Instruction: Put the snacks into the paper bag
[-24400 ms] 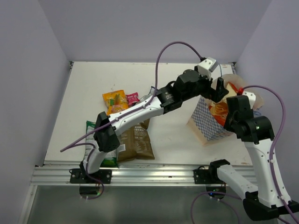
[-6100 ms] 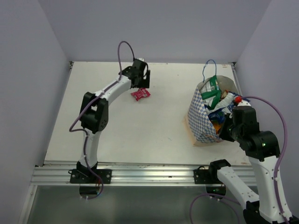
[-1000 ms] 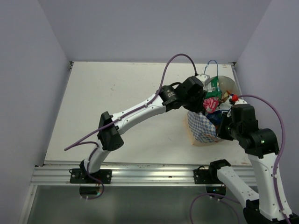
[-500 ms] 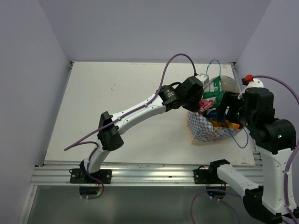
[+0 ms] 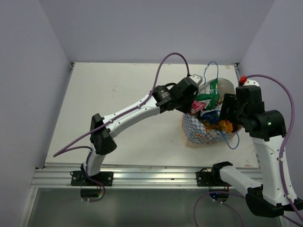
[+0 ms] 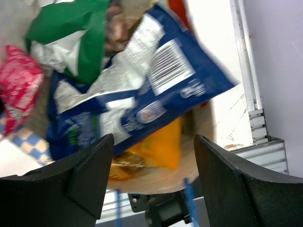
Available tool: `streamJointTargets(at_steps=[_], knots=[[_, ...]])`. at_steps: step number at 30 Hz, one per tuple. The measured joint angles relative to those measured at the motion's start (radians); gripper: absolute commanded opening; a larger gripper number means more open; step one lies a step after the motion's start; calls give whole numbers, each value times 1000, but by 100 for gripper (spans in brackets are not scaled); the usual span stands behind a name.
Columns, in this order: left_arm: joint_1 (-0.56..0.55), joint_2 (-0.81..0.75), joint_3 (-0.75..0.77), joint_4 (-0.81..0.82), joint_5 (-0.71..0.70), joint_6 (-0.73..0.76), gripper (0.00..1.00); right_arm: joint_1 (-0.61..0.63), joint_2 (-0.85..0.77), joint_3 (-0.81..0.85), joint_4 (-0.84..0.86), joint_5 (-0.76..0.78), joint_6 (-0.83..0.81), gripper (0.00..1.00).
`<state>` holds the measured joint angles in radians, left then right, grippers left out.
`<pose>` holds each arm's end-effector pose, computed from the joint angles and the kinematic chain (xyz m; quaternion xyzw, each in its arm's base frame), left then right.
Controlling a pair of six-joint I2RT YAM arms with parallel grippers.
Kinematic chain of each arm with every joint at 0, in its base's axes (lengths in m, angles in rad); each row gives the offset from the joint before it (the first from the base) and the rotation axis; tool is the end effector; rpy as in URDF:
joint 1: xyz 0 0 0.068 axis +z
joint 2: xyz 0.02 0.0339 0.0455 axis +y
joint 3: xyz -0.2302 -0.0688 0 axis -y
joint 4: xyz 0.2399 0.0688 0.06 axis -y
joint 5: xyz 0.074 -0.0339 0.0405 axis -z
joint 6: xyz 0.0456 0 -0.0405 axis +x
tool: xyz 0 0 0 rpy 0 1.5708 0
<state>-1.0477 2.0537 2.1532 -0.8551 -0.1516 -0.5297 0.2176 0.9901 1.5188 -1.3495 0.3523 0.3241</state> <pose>0.2289 -0.3832 0.3193 0.2054 0.8926 -0.2314 0.3279 0.1501 0.0171 0.3933 0.1129 0.9114 -0.0606 0.3911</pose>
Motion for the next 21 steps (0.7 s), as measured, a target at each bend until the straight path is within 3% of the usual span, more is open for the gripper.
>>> streamJointTargets(at_steps=[9, 17, 20, 21], knots=[[55, -93, -71, -92, -45, 4, 0, 0, -13, -10, 0, 25, 0, 70], [67, -108, -88, -104, -51, 7, 0, 0, -56, -153, 3, 5, 1, 65], [66, -112, -90, -106, -50, 14, 0, 0, -65, -188, 8, -7, 4, 53], [66, -113, -90, -107, -51, 17, 0, 0, -68, -197, 11, -10, 4, 44]])
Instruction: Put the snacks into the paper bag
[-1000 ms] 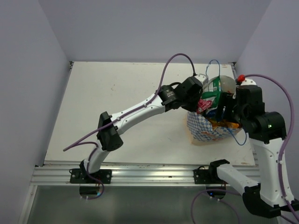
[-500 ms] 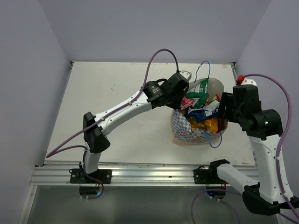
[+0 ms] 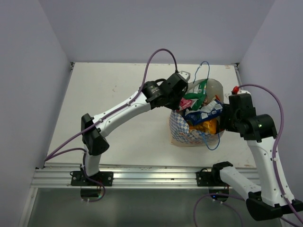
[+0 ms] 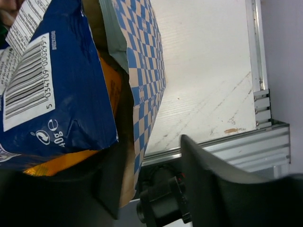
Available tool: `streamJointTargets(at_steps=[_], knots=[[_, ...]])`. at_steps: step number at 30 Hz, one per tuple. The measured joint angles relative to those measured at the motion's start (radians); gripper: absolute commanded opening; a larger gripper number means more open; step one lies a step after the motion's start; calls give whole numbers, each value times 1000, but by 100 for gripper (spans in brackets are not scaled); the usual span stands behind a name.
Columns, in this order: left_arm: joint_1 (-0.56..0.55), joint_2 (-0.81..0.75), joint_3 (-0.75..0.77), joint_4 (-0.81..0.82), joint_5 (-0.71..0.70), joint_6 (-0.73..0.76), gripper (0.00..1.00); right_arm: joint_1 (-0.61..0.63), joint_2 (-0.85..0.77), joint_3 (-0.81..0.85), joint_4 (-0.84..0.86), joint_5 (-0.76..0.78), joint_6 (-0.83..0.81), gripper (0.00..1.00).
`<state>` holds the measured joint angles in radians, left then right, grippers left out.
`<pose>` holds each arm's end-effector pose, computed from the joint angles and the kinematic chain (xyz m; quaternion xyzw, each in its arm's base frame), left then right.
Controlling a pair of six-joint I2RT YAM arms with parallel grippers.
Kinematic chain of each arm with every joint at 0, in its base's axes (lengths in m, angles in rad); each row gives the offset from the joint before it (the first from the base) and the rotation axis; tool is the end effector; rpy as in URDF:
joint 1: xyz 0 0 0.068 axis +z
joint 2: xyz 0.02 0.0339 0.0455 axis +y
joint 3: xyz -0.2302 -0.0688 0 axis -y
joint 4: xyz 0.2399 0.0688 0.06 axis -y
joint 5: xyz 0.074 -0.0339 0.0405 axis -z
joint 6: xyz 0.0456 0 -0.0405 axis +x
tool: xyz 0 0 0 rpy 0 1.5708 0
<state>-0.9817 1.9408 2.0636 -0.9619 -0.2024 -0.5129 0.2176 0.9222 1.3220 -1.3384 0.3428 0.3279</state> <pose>0.2372 -0.3385 0.3288 0.1806 0.9120 -0.1727 0.3252 0.1475 0.0169 0.3513 0.1046 0.9322 -0.0736 0.3387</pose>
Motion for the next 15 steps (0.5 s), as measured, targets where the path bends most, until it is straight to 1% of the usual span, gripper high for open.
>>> streamJointTargets(at_steps=[1, 2, 3, 9, 11, 15], knots=[[0, 0, 0, -2, 0, 1, 0, 0, -1, -6, 3, -3, 0, 16], [1, 0, 0, -3, 0, 2, 0, 0, -2, -10, 5, -9, -5, 6], [2, -1, 0, -5, 0, 2, 0, 0, -2, -14, 11, -21, -1, 0], [10, -10, 1, -32, 0, 2, 0, 2, 24, 9, 24, -55, -3, 0], [19, -11, 13, -60, -2, 5, 0, 2, 63, 76, 1, -72, -9, 0], [41, -13, 80, -135, -3, 9, 0, 3, 159, 275, -54, -105, -24, 0]])
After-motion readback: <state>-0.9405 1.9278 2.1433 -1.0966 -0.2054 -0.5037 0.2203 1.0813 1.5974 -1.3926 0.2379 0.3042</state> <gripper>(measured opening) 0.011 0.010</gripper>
